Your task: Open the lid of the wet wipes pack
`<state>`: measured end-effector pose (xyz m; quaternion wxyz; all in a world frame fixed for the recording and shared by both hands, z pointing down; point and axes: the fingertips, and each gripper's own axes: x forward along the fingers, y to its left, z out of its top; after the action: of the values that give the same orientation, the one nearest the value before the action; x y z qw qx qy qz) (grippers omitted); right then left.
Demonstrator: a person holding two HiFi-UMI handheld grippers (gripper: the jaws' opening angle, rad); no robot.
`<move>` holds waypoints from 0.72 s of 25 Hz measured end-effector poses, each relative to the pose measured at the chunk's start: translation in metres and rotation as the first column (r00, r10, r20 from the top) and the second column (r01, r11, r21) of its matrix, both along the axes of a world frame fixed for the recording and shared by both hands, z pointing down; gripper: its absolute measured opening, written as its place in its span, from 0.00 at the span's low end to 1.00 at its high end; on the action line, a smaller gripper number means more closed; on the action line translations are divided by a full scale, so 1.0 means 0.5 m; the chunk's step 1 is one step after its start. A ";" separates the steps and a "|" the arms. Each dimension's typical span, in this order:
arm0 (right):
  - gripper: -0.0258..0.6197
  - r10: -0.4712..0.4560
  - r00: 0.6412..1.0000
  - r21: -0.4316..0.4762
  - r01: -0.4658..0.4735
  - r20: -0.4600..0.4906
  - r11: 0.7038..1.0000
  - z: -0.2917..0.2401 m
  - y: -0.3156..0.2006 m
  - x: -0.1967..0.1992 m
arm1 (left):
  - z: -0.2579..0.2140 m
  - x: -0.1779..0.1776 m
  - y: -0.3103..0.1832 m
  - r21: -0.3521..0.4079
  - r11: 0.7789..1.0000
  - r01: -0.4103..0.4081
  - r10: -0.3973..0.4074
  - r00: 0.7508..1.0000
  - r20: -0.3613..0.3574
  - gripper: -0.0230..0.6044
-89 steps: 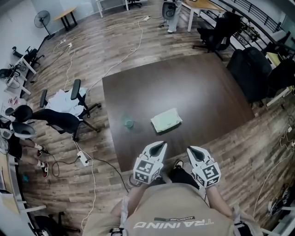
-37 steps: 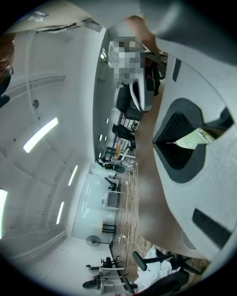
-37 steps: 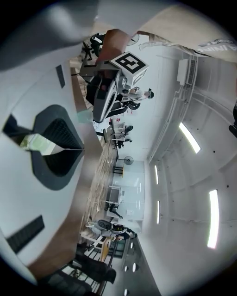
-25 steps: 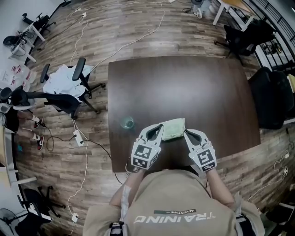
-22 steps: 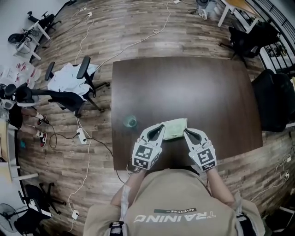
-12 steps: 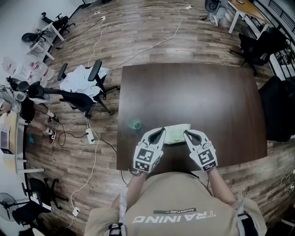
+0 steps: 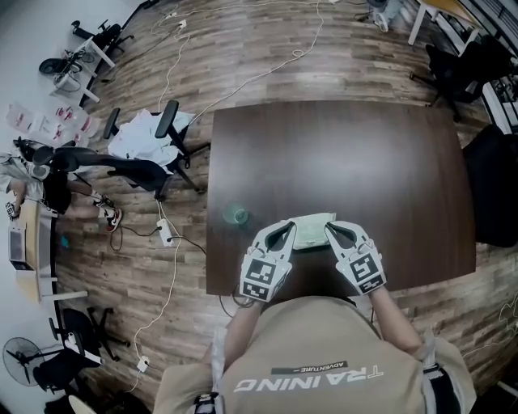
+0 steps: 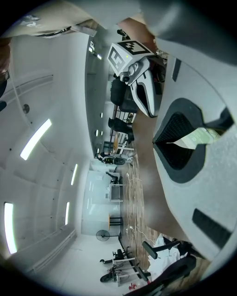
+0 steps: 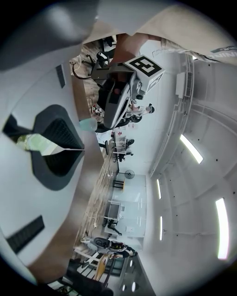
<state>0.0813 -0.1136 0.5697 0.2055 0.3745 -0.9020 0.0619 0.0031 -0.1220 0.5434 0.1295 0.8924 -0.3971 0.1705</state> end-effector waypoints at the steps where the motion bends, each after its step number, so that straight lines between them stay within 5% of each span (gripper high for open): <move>1: 0.06 -0.001 1.000 -0.002 0.001 -0.002 1.000 0.002 -0.004 0.003 | -0.001 0.004 -0.004 -0.004 1.000 0.003 -0.003 1.000 -0.009 0.05; 18: 0.06 0.010 1.000 -0.002 -0.010 0.003 1.000 0.003 -0.019 -0.015 | 0.016 -0.038 -0.011 -0.018 0.999 0.052 -0.052 0.998 -0.019 0.05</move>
<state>0.0736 -0.1230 0.5712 0.2043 0.3786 -0.9004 0.0643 -0.0159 -0.1274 0.5515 0.1456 0.8823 -0.4173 0.1621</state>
